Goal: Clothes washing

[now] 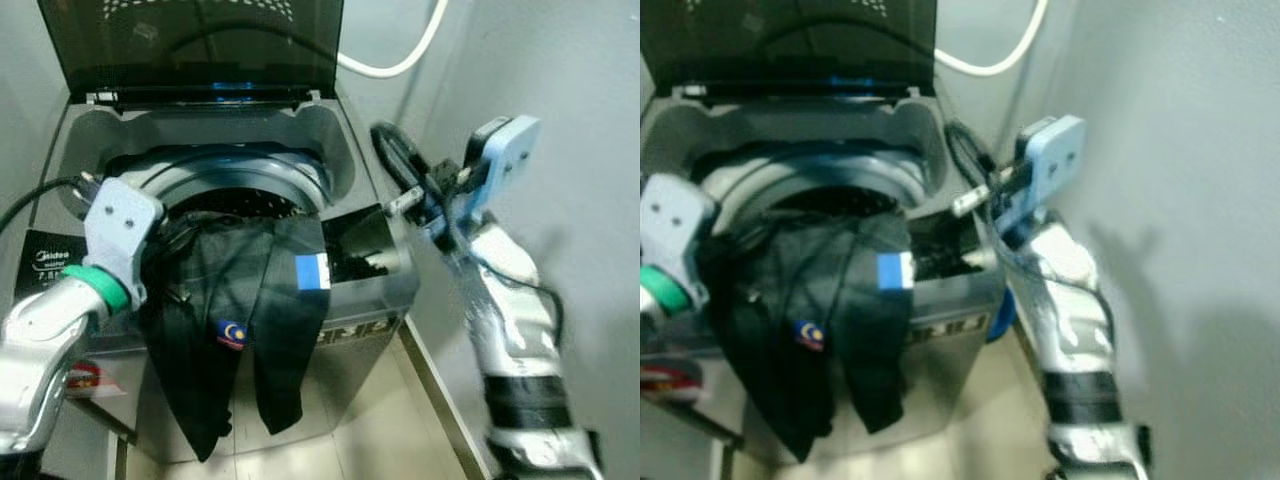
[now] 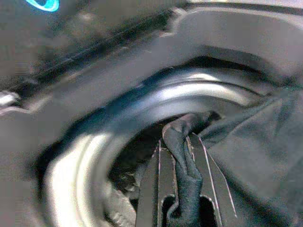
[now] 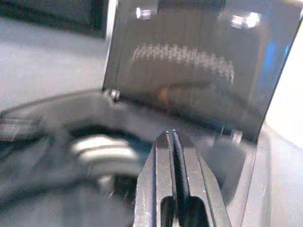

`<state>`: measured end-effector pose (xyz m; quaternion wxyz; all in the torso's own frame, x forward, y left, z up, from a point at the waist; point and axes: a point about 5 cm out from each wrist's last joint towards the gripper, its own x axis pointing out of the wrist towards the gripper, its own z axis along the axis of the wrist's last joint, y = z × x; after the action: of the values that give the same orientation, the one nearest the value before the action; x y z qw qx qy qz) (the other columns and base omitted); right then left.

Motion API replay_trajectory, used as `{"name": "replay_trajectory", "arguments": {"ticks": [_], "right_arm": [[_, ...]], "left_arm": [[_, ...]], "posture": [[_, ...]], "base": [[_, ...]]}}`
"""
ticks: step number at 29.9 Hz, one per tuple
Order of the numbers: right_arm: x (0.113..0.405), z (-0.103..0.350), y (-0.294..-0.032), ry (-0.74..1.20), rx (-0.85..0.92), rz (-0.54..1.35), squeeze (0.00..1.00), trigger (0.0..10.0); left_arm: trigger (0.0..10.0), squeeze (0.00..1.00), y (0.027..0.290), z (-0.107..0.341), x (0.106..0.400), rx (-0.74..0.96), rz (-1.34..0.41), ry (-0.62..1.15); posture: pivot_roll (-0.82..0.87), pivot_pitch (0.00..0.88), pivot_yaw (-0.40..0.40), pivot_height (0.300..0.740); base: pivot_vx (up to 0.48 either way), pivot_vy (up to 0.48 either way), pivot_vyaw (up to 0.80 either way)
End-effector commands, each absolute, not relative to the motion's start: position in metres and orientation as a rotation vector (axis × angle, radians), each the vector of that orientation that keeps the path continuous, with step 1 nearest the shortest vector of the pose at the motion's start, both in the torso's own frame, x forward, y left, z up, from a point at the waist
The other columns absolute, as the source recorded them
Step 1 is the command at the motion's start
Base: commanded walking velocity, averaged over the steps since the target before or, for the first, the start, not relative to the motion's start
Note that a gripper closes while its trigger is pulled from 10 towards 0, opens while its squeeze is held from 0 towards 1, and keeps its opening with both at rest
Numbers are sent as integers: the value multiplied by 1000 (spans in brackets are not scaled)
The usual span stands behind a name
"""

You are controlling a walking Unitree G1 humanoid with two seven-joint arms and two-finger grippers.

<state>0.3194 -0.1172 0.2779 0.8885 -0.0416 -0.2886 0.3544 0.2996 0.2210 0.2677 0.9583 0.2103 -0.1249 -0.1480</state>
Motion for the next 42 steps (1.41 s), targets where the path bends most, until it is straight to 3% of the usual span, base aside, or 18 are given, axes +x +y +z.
{"name": "replay_trajectory", "arguments": {"ticks": [1, 8, 22, 26, 27, 28, 29, 30, 34, 42], "right_arm": [[316, 271, -116, -560, -124, 774, 0, 10000], [318, 259, -115, -500, -114, 775, 0, 10000], [313, 262, -109, -490, -64, 744, 0, 10000], [313, 261, -118, -483, -69, 708, 0, 10000], [313, 260, -121, -479, -69, 689, 0, 10000], [313, 259, -125, -477, -69, 666, 0, 10000], [313, 259, -125, -477, -69, 666, 0, 10000], [313, 258, -129, -475, -63, 646, 0, 10000], [311, 254, -137, -459, -3, 586, 0, 10000], [314, 239, -140, -415, 127, 476, 0, 10000]], "left_arm": [[0, 0, 221, 271, 303, 465, -270, -293], [0, 0, 220, 296, 324, 500, -163, -426], [0, 0, 223, 389, 369, 669, 287, -735], [0, 0, 230, 398, 376, 676, 340, -718], [0, 0, 232, 391, 383, 670, 320, -644], [1098, 0, 232, 376, 391, 641, 255, -555], [1098, 0, 232, 376, 391, 641, 255, -555], [10000, 0, 228, 358, 399, 576, 154, -454], [10000, 0, 208, 329, 396, 478, -145, -406], [10000, 0, 192, 334, 367, 481, -296, -595]], "posture": [[117, 124, -19, 740], [109, 120, -23, 740], [72, 129, -10, 740], [63, 128, 0, 740], [62, 127, 1, 740], [57, 126, 9, 740], [57, 126, 9, 740], [55, 126, 10, 740], [51, 121, 8, 740], [85, 104, -3, 740]], "base": [[0, 0, 0], [0, 0, 0], [0, 0, 0], [0, 0, 0], [0, 0, 0], [0, 0, 0], [0, 0, 0], [0, 0, 0], [0, 0, 0], [0, 0, 0]]}}
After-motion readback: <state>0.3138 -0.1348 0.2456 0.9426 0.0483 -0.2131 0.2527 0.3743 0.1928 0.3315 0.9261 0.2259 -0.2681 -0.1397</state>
